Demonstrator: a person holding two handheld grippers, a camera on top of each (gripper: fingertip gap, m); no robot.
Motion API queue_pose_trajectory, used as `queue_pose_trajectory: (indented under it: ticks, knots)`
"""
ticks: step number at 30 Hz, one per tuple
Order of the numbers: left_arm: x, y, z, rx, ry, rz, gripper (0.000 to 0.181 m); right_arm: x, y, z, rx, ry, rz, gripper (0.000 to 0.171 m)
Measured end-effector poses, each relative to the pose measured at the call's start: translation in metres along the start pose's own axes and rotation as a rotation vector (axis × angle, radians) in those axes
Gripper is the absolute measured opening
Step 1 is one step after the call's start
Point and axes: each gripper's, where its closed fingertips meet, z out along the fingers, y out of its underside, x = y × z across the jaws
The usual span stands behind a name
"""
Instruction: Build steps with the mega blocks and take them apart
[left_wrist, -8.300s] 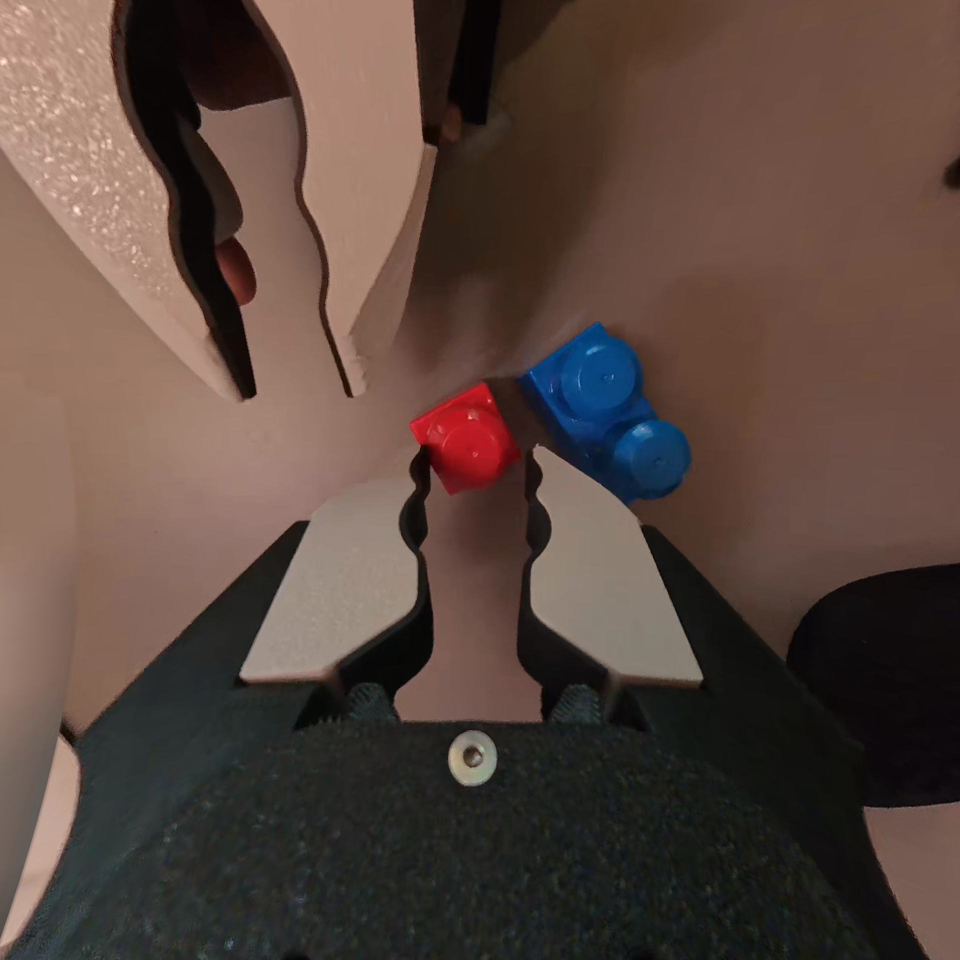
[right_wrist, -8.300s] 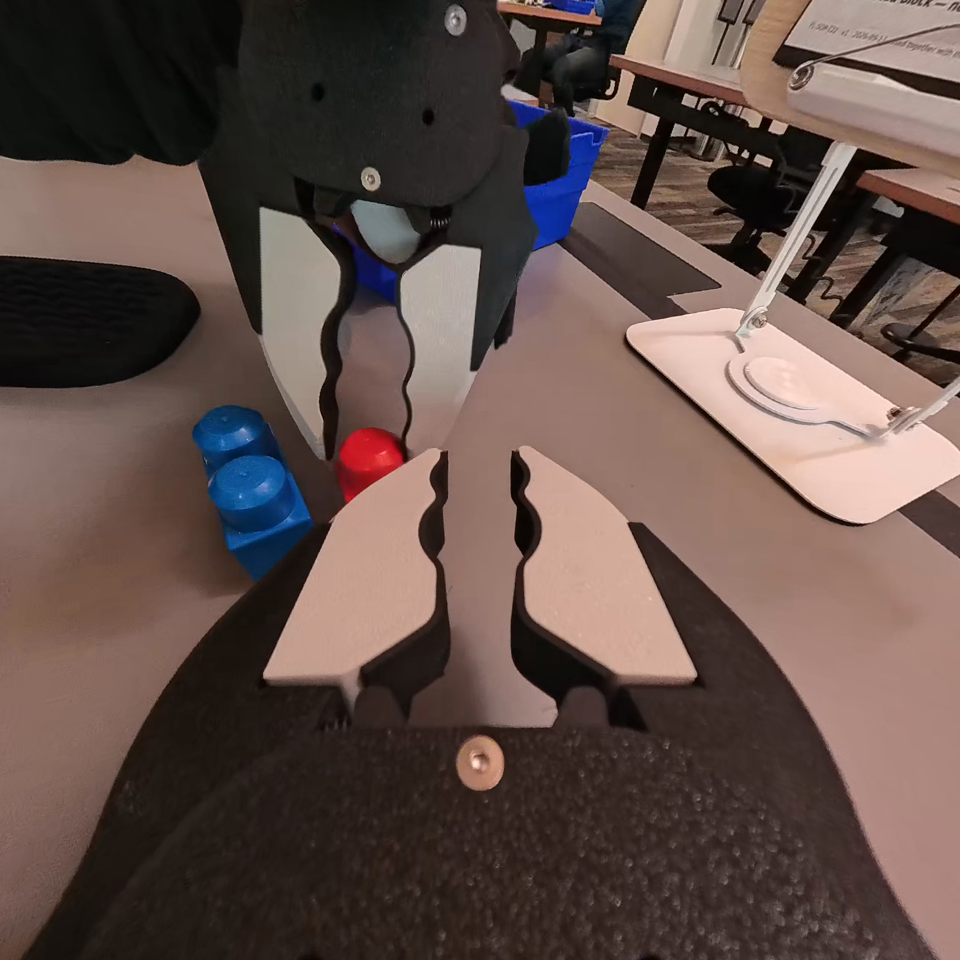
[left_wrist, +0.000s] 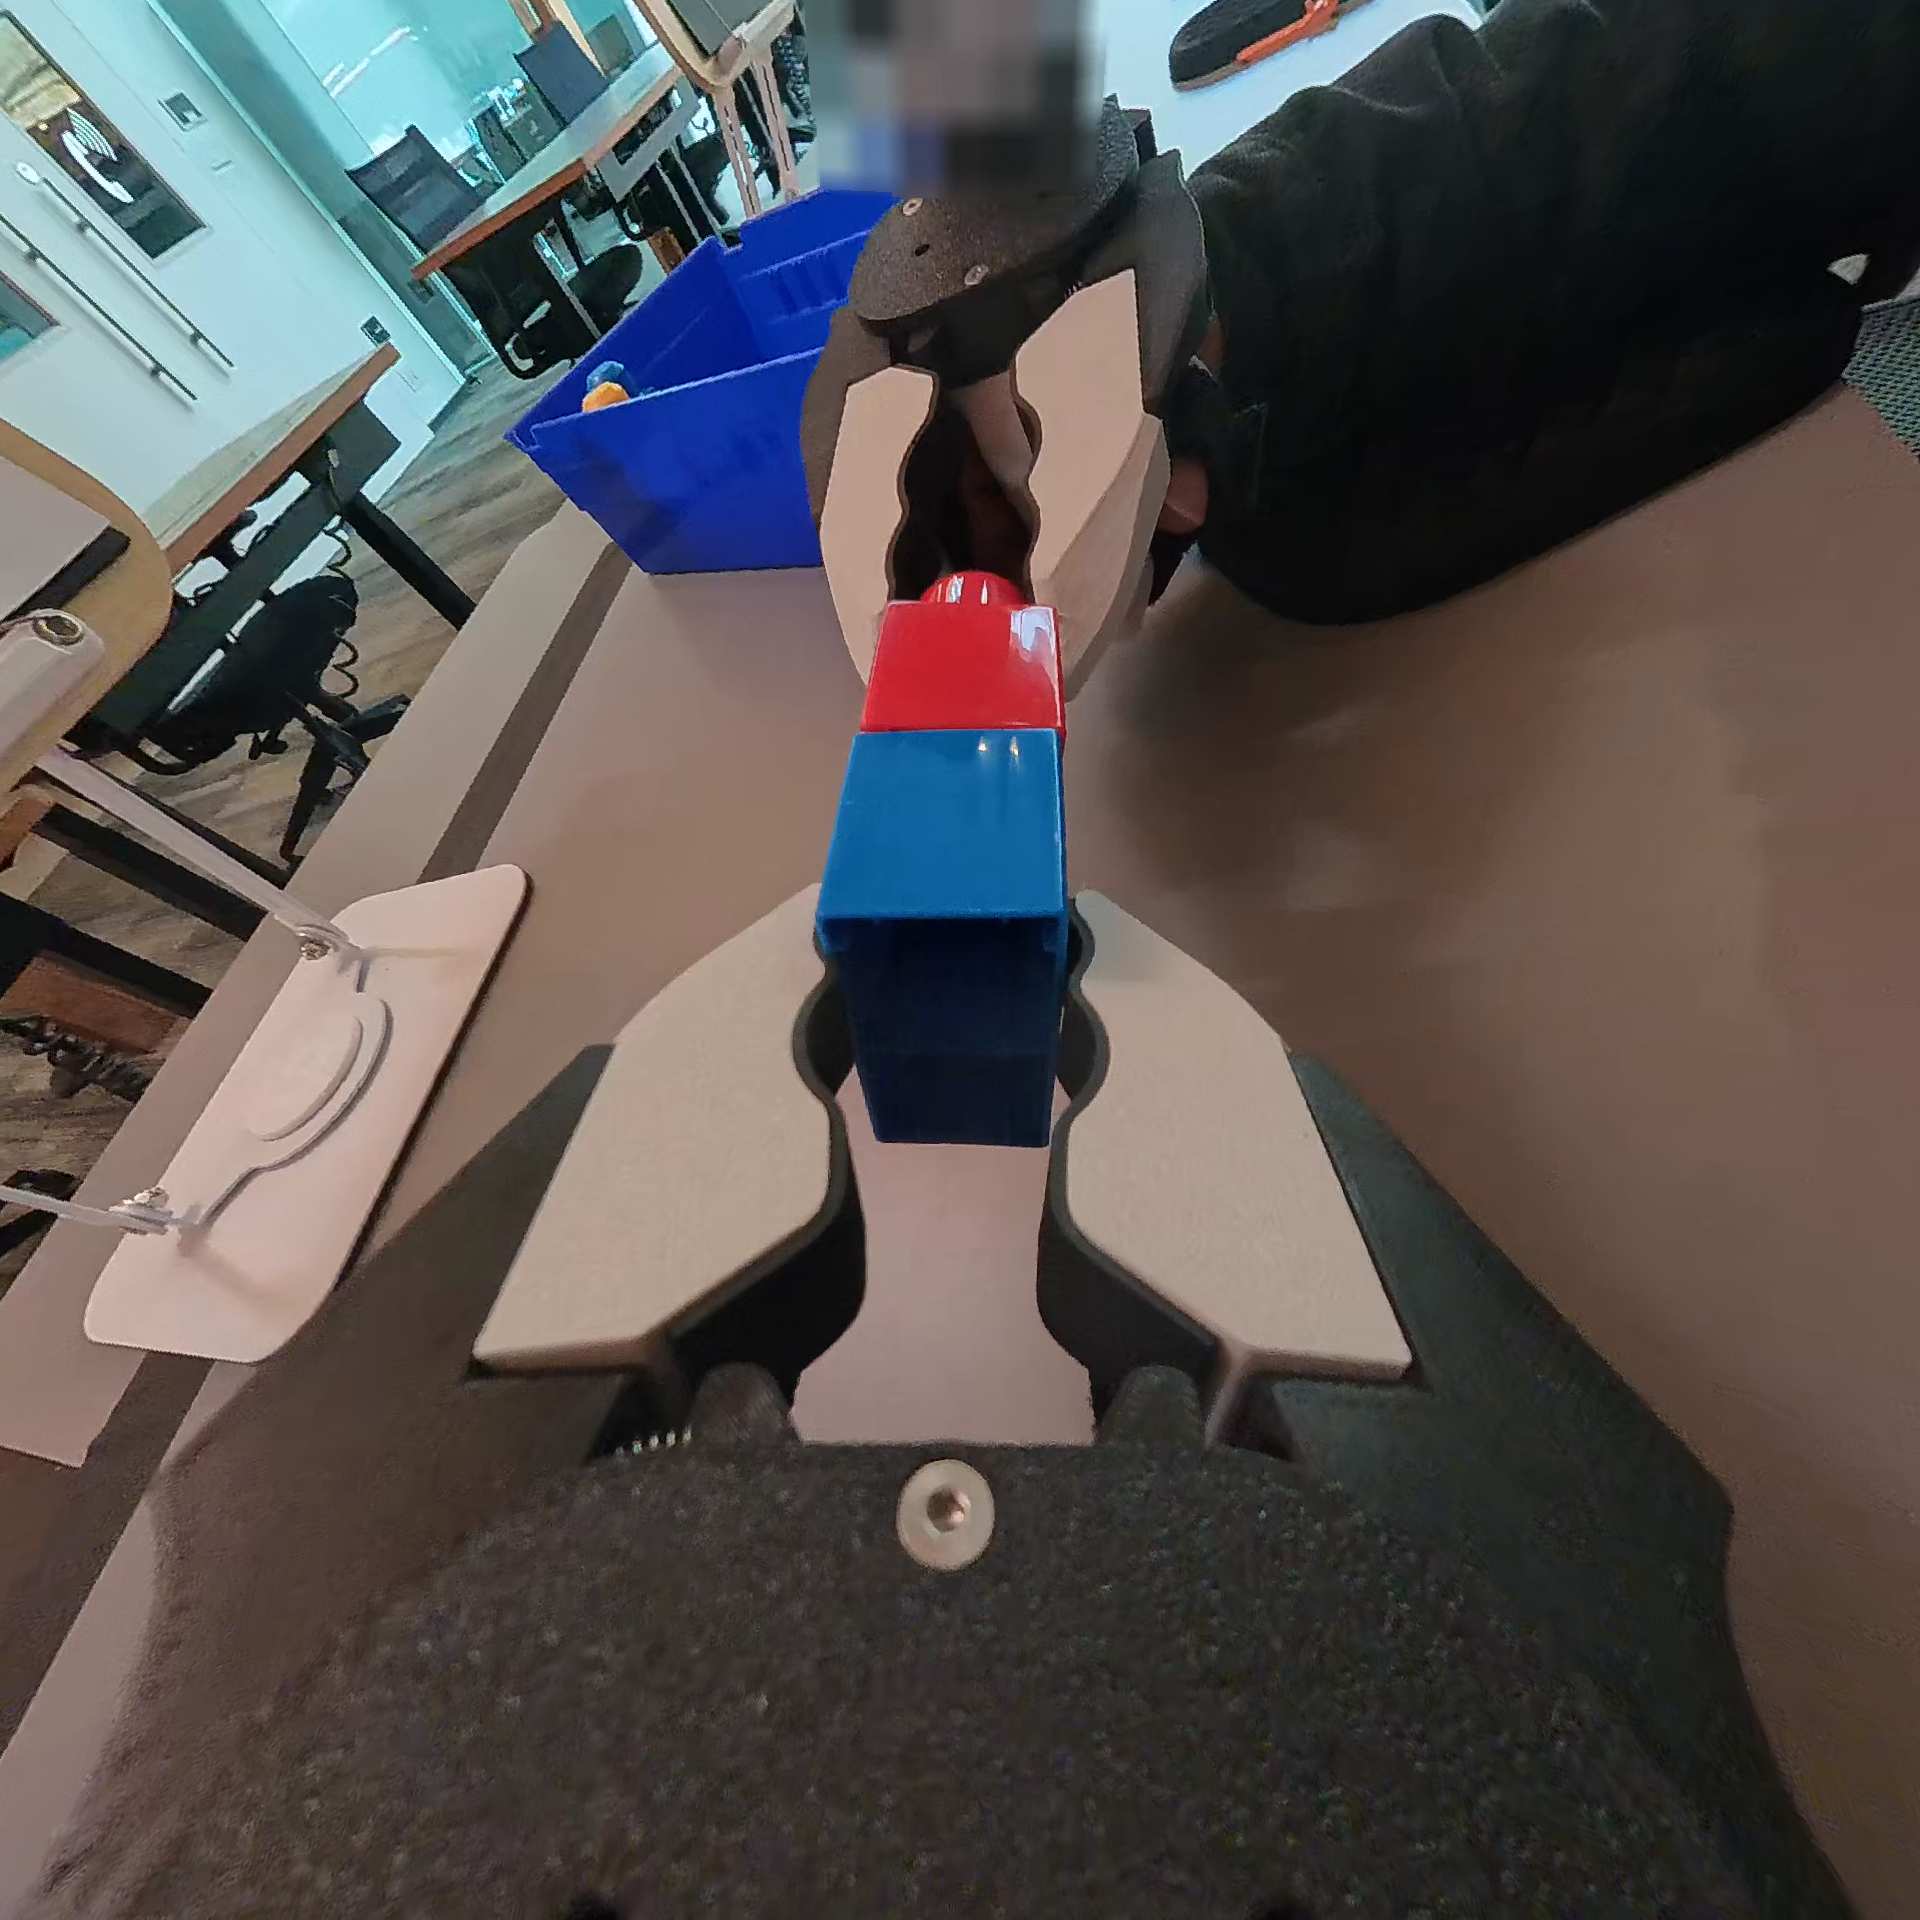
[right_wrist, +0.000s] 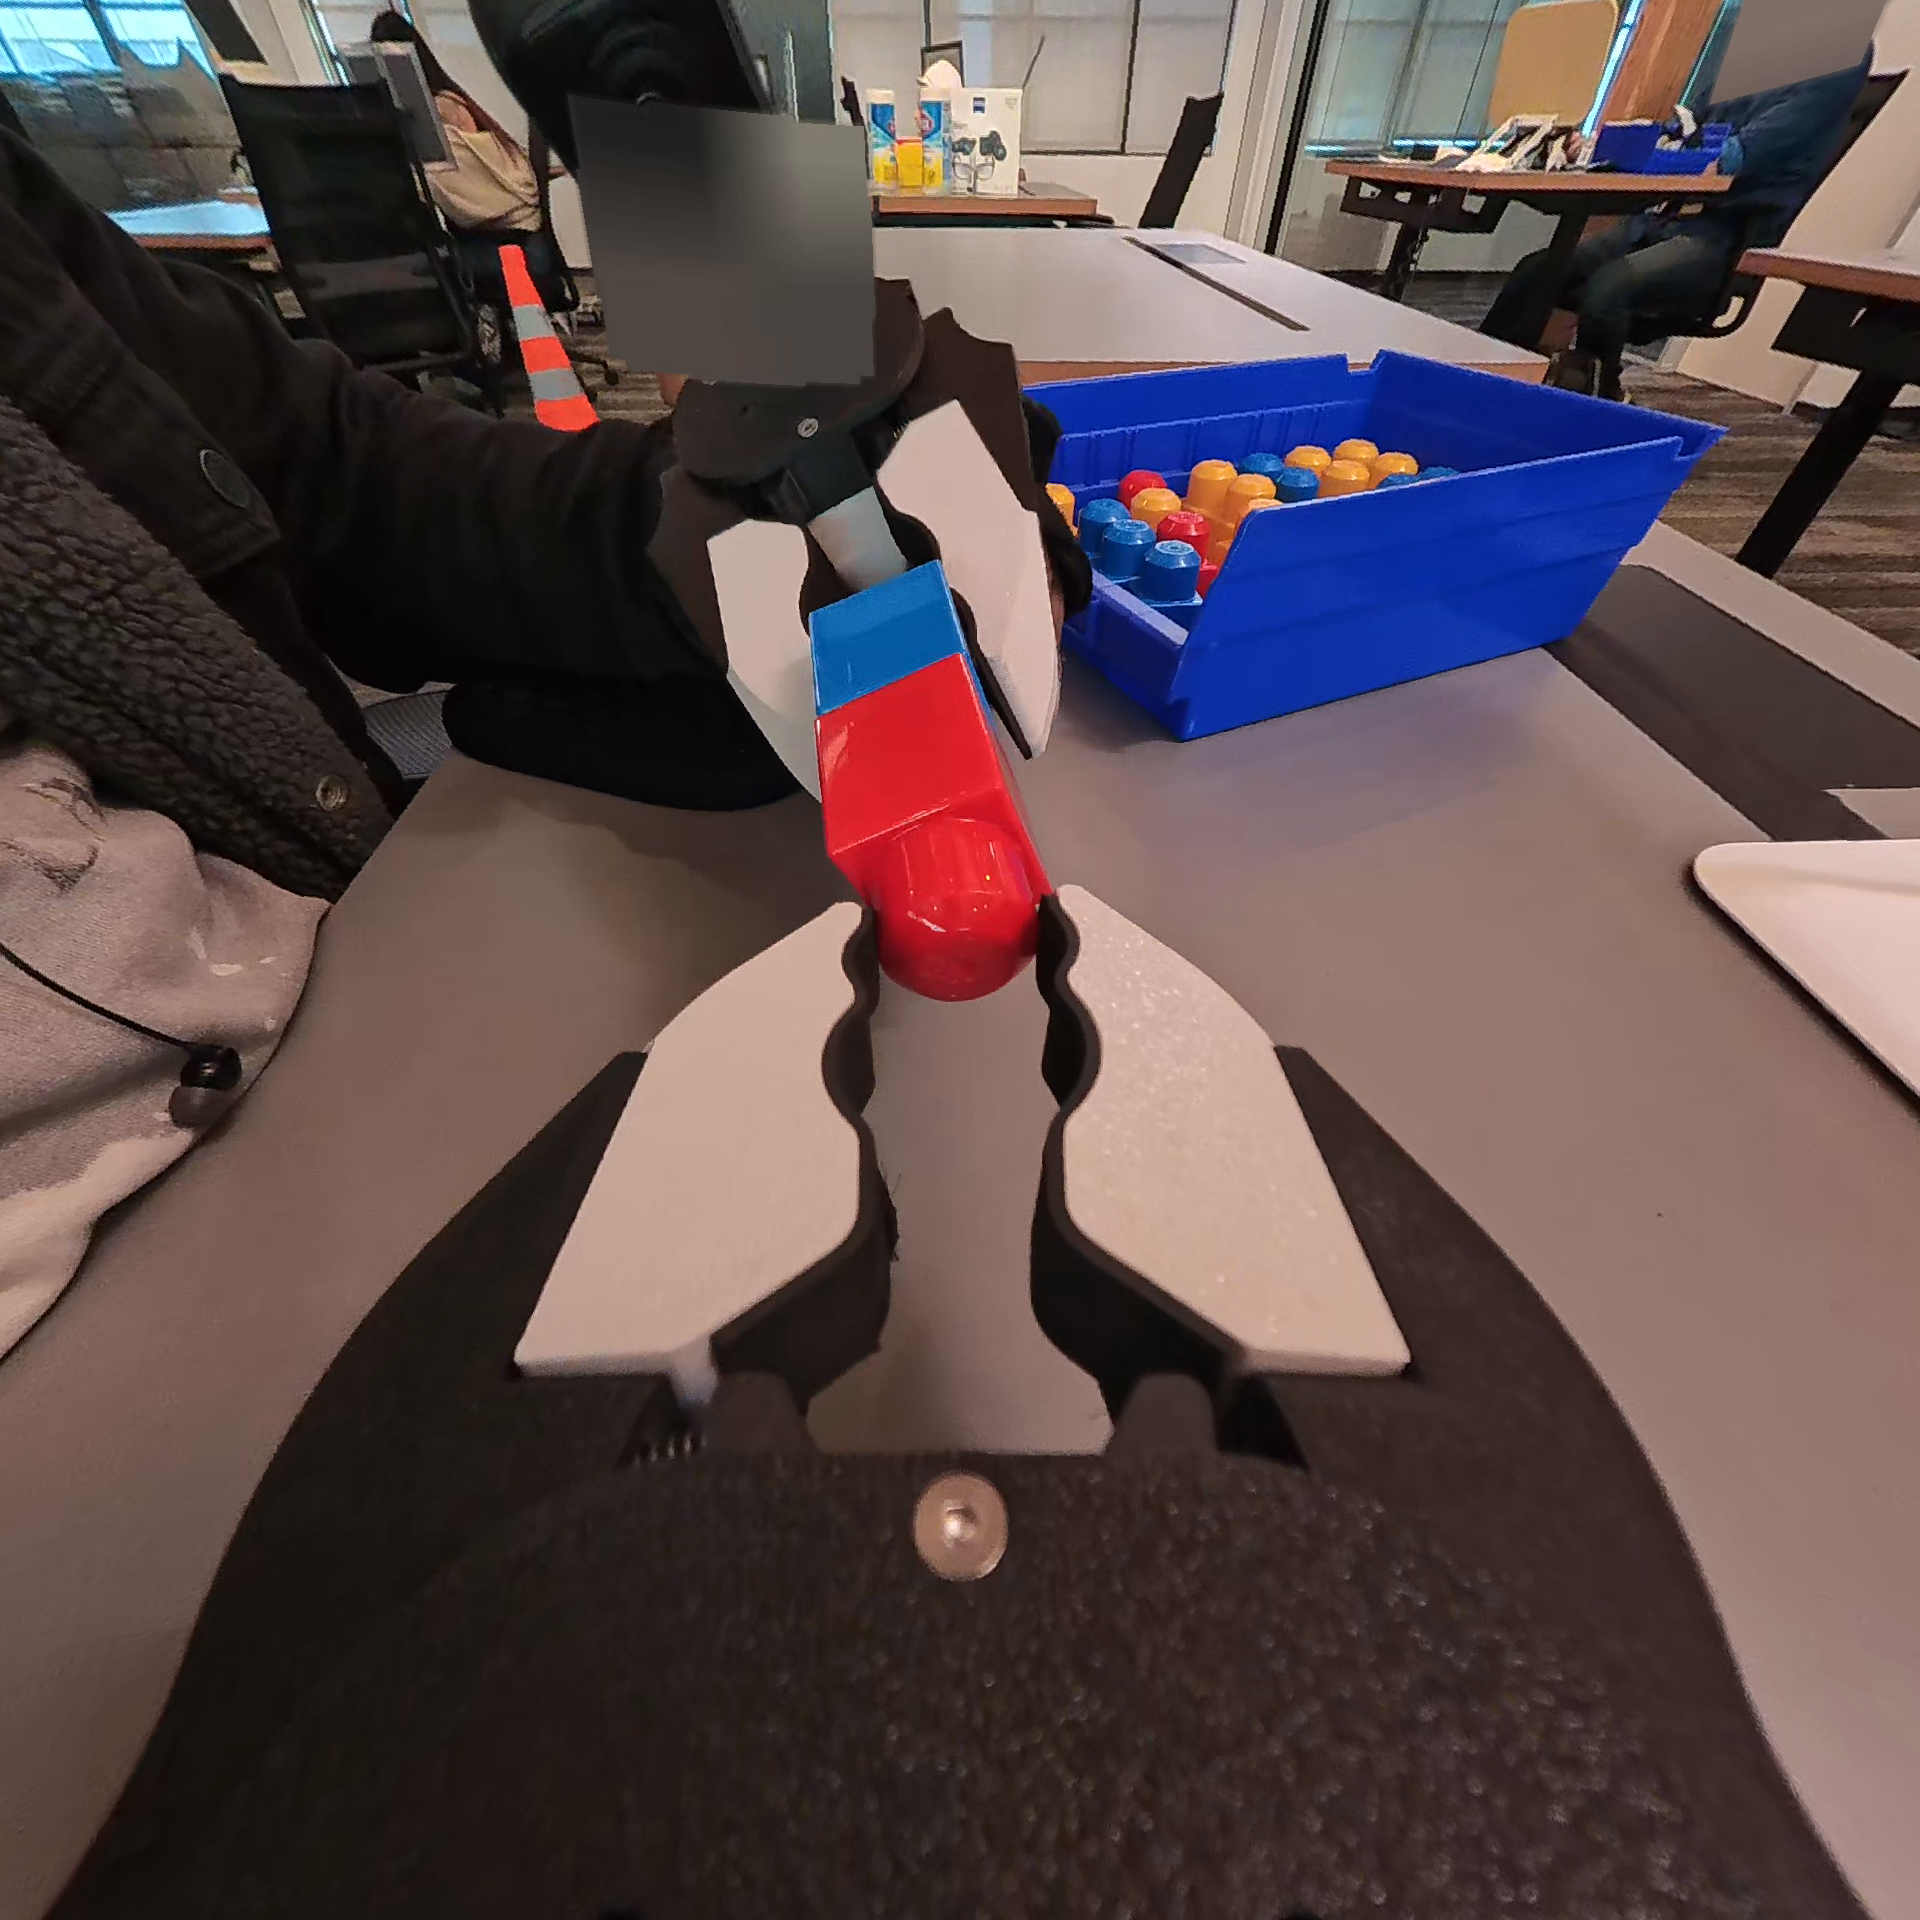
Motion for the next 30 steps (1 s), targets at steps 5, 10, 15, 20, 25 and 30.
queue_pose_trajectory:
  ticks: [5, 10, 15, 20, 25, 30]
  knots:
    - [-0.0009, 0.0002, 0.0005, -0.002, -0.025, 0.044, 0.037, 0.0003, 0.0006, -0.0003, -0.005, 0.001, 0.006, 0.029]
    - [-0.0019, 0.0003, 0.0006, -0.010, -0.057, 0.112, 0.037, 0.0003, 0.0018, 0.0000, -0.011, -0.004, 0.018, 0.029]
    - [-0.0011, -0.0012, 0.0002, -0.004, -0.072, 0.162, 0.037, -0.0023, 0.0014, -0.0005, -0.011, -0.031, 0.049, 0.029]
    - [-0.0006, -0.0015, 0.0003, 0.003, -0.070, 0.159, 0.037, -0.0034, 0.0011, -0.0008, -0.012, -0.042, 0.060, 0.029]
    - [-0.0014, -0.0004, 0.0002, 0.004, -0.064, 0.132, 0.037, -0.0029, 0.0007, -0.0002, -0.006, -0.028, 0.031, 0.029]
    - [-0.0028, -0.0004, 0.0002, 0.018, -0.045, 0.059, 0.037, -0.0014, -0.0020, -0.0004, 0.004, -0.015, 0.025, 0.029]
